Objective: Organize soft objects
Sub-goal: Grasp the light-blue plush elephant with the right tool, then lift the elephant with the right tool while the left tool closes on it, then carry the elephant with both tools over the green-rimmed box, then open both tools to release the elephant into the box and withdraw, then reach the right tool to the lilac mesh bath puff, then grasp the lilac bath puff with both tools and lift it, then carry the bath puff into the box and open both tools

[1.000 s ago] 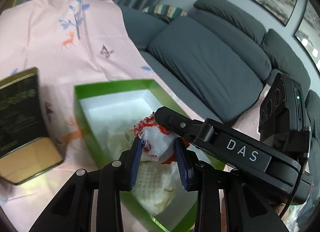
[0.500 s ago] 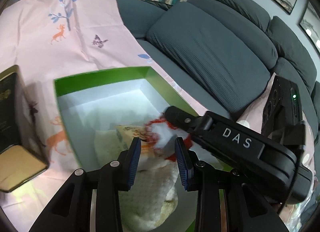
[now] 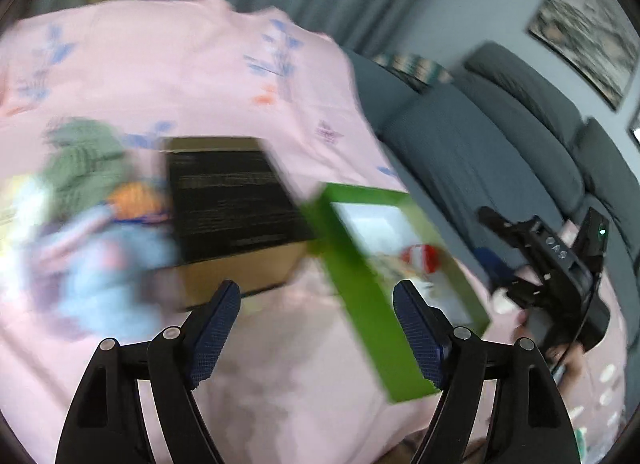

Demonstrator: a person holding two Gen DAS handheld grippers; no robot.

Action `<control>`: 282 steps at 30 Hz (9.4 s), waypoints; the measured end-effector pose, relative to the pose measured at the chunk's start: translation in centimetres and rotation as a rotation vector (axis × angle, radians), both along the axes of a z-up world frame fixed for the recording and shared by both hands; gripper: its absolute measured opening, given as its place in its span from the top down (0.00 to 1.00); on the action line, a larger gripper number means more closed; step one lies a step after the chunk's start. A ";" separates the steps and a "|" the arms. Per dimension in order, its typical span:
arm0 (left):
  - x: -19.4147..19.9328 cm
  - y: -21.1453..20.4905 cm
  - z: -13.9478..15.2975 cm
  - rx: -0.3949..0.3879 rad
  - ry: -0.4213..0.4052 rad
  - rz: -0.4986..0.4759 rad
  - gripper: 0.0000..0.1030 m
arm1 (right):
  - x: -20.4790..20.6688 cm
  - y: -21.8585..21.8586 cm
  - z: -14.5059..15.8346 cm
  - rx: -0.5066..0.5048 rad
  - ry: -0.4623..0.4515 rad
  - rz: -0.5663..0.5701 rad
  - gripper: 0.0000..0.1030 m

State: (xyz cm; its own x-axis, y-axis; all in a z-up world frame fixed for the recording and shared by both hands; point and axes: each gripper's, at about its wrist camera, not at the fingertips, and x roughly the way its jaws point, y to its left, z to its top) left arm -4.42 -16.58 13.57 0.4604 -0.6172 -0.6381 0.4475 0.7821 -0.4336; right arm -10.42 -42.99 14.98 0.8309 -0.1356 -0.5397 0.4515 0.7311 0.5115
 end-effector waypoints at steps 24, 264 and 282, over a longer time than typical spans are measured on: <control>-5.2 23.1 -7.0 0.072 0.164 0.444 0.23 | 16.4 24.9 -6.0 -0.126 0.297 0.568 0.45; -3.7 -1.2 1.3 0.078 -0.153 -0.182 0.78 | 2.4 13.3 -2.4 0.228 -0.033 0.448 0.74; -1.3 -21.0 -3.4 0.127 -0.048 -0.518 0.77 | -2.5 -3.1 -6.4 0.288 0.068 -0.075 0.72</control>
State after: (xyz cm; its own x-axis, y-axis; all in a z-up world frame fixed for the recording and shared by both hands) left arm -5.72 -37.56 10.21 0.1464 -0.6903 -0.7085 0.8060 0.4985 -0.3192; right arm -12.93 -46.12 8.59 0.7848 -0.0287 -0.6191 0.5393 0.5239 0.6593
